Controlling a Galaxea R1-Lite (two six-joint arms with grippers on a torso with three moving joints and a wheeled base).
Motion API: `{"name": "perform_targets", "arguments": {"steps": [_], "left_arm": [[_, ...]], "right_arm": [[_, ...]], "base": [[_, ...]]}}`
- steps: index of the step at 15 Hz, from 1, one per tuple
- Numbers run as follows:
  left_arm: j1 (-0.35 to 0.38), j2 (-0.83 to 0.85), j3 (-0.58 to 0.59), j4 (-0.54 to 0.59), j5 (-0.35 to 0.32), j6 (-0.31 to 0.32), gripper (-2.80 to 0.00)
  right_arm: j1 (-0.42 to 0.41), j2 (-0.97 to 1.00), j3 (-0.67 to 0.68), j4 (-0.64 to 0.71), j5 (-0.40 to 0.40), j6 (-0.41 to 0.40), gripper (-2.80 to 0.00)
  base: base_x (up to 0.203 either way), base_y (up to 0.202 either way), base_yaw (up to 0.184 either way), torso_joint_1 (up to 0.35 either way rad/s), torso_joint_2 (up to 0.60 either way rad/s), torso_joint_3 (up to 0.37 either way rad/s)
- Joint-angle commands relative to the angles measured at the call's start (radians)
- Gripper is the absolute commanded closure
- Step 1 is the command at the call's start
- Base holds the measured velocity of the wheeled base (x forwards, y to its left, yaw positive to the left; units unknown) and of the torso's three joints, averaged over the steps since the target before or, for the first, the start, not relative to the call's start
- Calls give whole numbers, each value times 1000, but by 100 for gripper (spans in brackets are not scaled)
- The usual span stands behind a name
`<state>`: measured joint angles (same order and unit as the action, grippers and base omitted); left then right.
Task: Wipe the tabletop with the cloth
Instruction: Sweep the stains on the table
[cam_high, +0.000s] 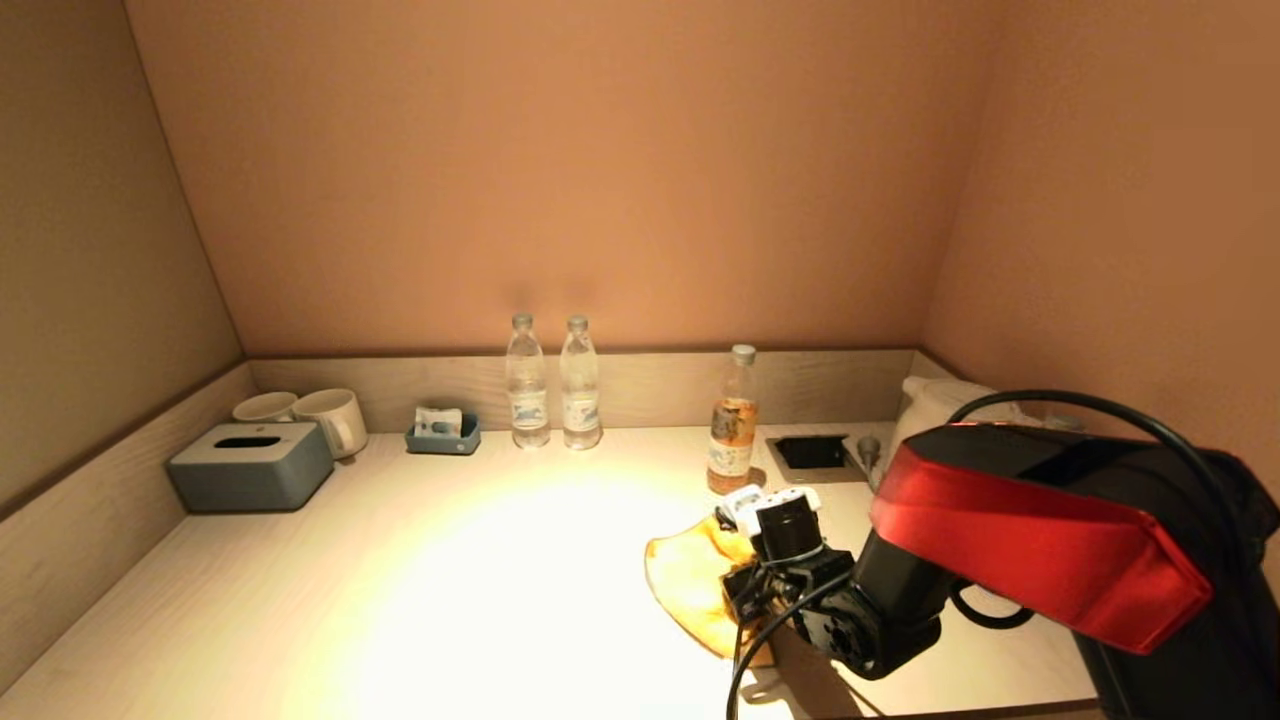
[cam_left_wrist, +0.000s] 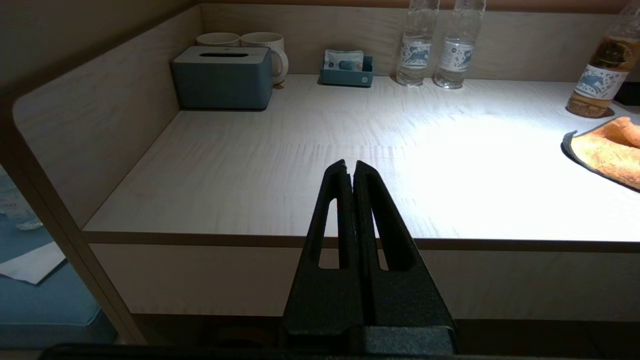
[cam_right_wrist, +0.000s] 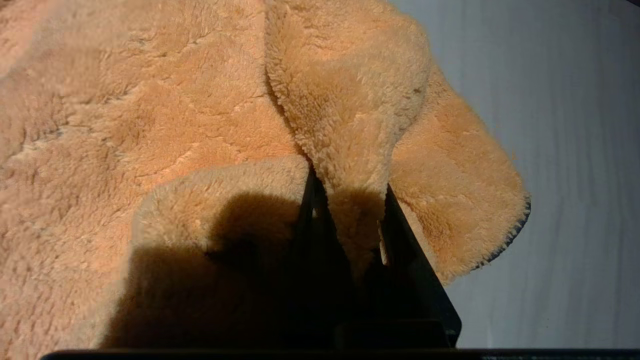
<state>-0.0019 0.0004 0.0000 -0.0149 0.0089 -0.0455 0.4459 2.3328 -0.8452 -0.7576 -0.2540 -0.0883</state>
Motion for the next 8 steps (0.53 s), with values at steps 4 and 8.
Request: {"name": "perform_targets", "arguments": {"steps": [4,8], "left_arm": [[0,0,0,0,0,0,0],[0,0,0,0,0,0,0]], "right_arm": [[97,17,30,-167,4,-2,0],[211,89,-119,-155,1,-14,0]], "base": [[0,0,0,0,0,0],[0,0,0,0,0,0]]}}
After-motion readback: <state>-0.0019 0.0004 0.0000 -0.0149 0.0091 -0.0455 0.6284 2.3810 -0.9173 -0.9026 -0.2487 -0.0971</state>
